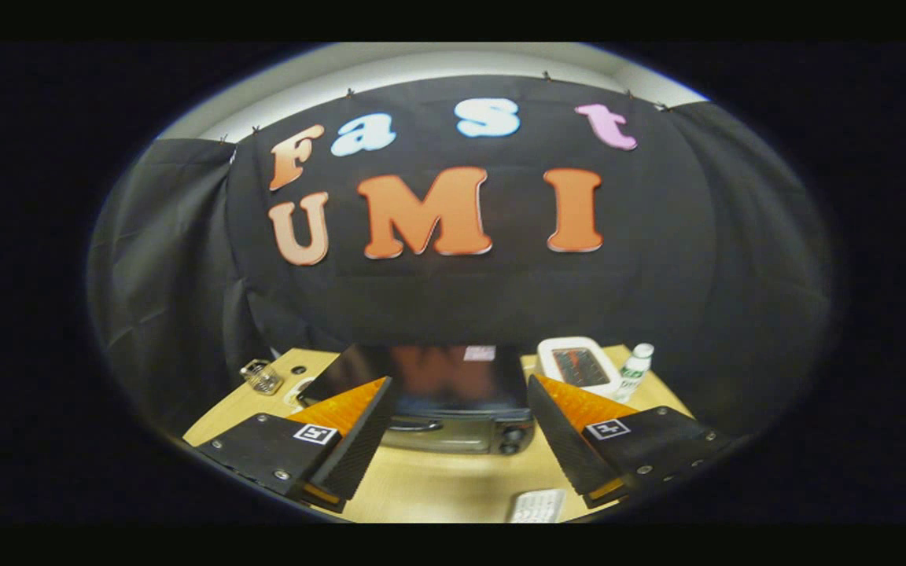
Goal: Open the toaster oven, put the food inside, and close the toaster oven door.
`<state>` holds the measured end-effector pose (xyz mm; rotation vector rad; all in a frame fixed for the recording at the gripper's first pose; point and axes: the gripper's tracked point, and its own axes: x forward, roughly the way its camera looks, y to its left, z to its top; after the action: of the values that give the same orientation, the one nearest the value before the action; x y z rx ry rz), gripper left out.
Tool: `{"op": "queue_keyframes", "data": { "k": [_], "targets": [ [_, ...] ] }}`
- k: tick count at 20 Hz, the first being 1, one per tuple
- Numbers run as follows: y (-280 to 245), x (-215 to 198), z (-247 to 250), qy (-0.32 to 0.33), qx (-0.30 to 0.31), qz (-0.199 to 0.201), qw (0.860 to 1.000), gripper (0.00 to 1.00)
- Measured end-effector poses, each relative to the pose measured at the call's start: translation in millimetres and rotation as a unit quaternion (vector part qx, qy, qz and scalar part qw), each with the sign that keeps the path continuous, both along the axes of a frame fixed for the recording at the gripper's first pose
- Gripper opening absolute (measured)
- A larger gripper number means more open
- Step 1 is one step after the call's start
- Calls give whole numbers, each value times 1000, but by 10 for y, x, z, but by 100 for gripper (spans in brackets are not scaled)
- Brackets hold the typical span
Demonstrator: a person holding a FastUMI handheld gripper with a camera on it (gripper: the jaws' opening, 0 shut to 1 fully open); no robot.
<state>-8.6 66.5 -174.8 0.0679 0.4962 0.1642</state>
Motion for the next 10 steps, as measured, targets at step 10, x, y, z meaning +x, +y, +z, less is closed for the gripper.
{"op": "queue_keyframes", "data": {
  "k": [10],
  "targets": [
    [-1062, -177, 1296, -121, -30, -125, 984, 99]
  ]
}}
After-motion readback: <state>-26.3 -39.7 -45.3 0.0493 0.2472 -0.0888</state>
